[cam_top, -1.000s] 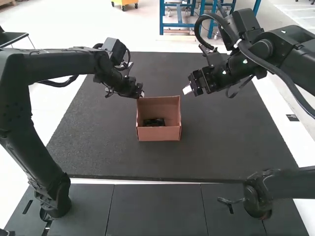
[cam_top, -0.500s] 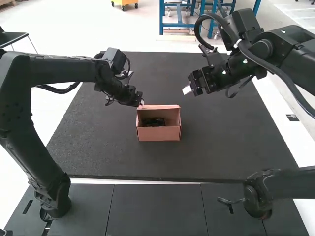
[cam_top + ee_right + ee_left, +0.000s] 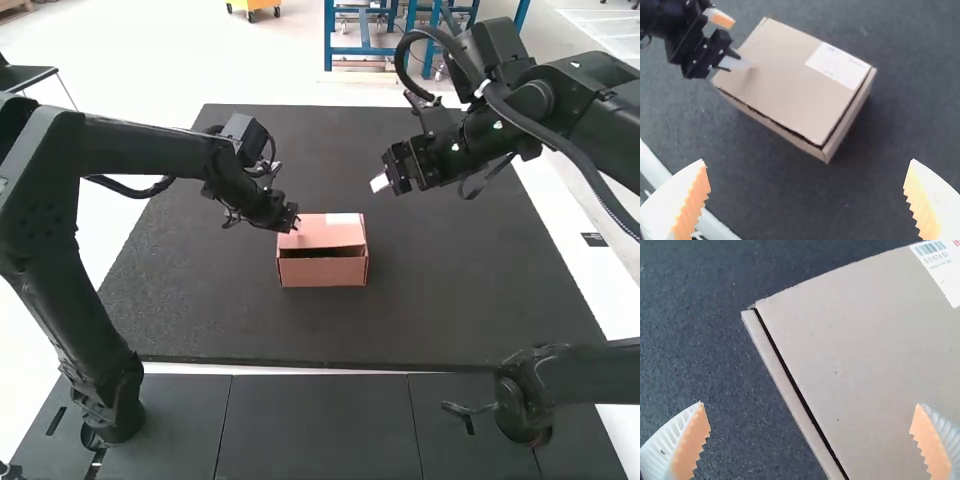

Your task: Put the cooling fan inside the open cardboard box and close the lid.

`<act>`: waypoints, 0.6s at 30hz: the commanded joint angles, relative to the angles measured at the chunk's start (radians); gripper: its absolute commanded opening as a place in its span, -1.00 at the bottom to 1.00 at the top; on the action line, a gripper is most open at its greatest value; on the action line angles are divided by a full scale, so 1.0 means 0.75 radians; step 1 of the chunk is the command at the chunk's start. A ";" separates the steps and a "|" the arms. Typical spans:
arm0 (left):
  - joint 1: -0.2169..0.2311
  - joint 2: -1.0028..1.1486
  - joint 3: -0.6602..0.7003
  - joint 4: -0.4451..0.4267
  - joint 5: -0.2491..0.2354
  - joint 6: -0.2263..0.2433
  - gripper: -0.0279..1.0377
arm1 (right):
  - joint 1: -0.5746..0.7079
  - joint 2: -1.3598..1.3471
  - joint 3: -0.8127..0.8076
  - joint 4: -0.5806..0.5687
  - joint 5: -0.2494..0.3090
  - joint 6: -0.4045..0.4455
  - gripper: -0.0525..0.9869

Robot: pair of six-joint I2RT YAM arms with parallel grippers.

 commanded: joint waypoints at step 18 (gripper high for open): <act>-0.017 0.051 -0.172 0.153 0.015 -0.016 0.83 | -0.003 -0.004 -0.023 0.009 -0.018 0.015 0.80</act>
